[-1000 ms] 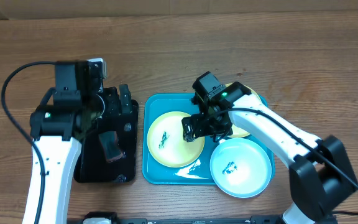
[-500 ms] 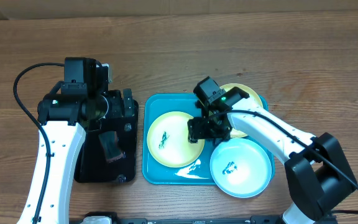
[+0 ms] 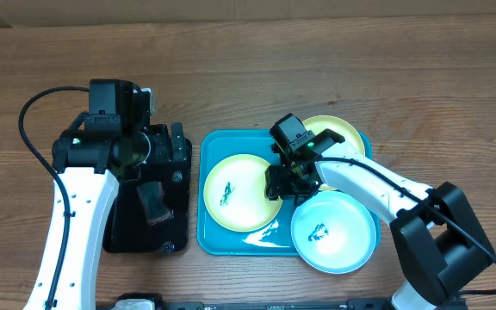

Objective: Clean dirty plates on tray and stack at the side

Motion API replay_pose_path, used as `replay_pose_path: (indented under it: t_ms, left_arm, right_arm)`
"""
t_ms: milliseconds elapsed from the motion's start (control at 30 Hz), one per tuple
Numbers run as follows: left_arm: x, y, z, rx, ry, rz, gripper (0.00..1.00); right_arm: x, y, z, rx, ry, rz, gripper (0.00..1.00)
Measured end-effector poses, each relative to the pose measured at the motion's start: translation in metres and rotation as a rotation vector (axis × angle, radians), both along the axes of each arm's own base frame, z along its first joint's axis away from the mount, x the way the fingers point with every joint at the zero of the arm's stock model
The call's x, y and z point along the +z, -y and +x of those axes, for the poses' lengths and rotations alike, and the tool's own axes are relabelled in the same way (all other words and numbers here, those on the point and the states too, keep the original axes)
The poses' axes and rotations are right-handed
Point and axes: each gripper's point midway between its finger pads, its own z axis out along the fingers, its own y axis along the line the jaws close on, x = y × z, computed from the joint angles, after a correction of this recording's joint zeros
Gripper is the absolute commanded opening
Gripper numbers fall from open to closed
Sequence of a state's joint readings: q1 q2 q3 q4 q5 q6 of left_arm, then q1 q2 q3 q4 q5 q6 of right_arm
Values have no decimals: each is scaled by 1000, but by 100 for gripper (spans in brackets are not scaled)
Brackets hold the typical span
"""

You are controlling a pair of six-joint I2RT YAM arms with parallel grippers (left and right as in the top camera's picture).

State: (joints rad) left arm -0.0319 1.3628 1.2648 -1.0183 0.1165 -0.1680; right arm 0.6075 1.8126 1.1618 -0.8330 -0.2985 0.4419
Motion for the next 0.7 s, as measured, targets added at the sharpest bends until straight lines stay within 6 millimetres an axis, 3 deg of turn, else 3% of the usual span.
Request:
replay_pose_path:
  t_ms: [300,467,600,700]
  left_arm:
    - [0,0,0,0,0,0,100]
    - [0,0,0,0,0,0,100]
    - [0,0,0,0,0,0,100]
    - [0,0,0,0,0,0,100]
  right_arm:
    - [-20,5,-8,-6,1,2,43]
    - [-26,2,-5,-15,24,24,25]
    - [-28,1,-2,-26,37,33,4]
    - [-28,1,0,-34,43,37,4]
